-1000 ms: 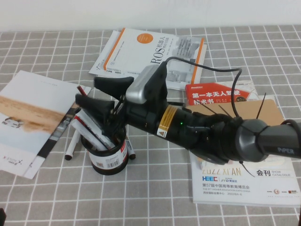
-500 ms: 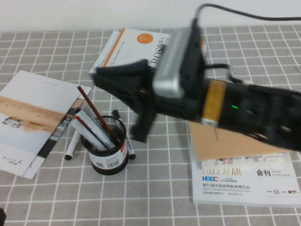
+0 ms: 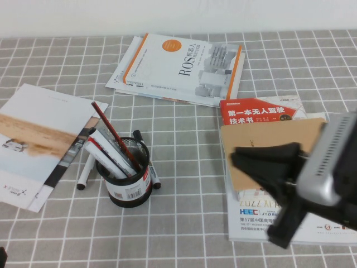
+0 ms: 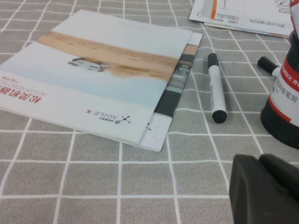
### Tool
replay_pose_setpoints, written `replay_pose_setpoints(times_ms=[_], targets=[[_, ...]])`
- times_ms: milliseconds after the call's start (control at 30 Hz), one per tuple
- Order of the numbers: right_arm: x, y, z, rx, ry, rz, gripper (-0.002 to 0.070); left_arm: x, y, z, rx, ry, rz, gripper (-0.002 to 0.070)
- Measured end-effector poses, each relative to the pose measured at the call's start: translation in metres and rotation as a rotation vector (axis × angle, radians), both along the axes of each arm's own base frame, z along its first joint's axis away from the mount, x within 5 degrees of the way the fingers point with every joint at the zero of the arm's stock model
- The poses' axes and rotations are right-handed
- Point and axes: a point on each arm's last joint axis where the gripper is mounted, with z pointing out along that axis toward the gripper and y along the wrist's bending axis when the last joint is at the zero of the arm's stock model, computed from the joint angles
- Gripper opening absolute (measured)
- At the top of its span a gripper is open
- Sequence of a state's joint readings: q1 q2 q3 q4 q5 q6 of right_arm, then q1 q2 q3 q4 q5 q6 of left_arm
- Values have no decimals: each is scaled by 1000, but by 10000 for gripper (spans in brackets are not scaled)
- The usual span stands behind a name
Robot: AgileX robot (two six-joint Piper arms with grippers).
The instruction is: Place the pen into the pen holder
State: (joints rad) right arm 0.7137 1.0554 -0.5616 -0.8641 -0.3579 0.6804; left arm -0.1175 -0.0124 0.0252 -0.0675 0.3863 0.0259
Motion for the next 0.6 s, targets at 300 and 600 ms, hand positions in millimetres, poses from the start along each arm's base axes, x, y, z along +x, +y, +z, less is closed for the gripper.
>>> replay_pose_setpoints(times_ms=[300,600], targets=[[-17,-43,18,-30,-20,-230,-12,0,0,0,0,0,0,-3],[-38,-78,-4,-91,137,-374,-12,0,0,0,0,0,0,-3]])
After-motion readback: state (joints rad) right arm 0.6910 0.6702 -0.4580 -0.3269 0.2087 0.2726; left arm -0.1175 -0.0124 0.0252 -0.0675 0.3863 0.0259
